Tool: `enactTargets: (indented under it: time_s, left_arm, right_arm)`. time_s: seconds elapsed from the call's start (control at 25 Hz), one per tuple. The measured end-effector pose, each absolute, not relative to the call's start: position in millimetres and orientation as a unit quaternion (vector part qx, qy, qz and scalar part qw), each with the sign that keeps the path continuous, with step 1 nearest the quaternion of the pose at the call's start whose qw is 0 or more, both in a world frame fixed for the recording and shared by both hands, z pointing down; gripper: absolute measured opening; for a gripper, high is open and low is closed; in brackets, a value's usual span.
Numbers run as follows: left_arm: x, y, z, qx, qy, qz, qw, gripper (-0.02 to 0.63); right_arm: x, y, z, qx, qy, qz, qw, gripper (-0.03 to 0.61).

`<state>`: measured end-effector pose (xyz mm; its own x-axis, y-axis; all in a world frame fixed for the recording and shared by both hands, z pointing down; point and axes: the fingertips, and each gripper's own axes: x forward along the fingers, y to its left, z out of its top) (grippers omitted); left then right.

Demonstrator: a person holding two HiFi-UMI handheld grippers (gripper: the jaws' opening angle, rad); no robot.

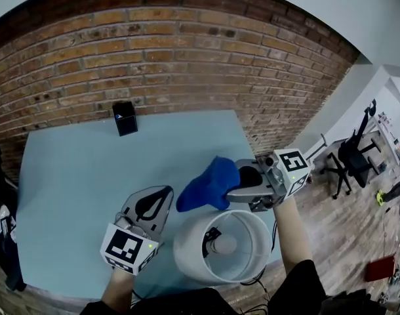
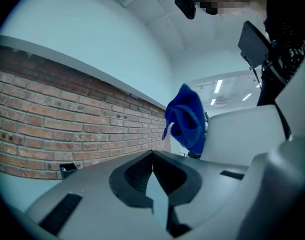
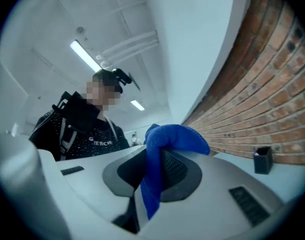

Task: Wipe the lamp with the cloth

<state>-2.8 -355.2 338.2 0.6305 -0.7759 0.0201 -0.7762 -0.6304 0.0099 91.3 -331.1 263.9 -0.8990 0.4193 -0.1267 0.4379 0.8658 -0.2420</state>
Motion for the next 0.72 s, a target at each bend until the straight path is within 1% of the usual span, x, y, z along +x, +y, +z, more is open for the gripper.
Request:
enactTargets:
  time_s: [0.16, 0.24, 0.32, 0.4, 0.56, 0.72]
  left_arm:
    - [-20, -352, 342, 0.893, -0.450, 0.013, 0.014, 0.009]
    - [-24, -349, 345, 0.889, -0.457, 0.014, 0.020, 0.009]
    - [-24, -346, 349, 0.888, -0.459, 0.016, 0.023, 0.009]
    - [-25, -343, 353, 0.887, -0.461, 0.019, 0.025, 0.009]
    - [-29, -341, 362, 0.884, -0.466, 0.024, 0.034, 0.009]
    - [-31, -340, 375, 0.881, -0.470, 0.035, 0.047, 0.009]
  right_arm:
    - [71, -303, 255, 0.347, 0.931, -0.108, -0.012, 0.060]
    - [64, -296, 263, 0.389, 0.913, -0.120, -0.044, 0.059]
    - [62, -297, 272, 0.414, 0.898, -0.138, -0.053, 0.060]
    - [58, -300, 282, 0.421, 0.893, -0.148, -0.059, 0.058]
    - [43, -305, 327, 0.395, 0.897, -0.156, -0.127, 0.058]
    - [31, -309, 362, 0.371, 0.898, -0.173, -0.161, 0.058]
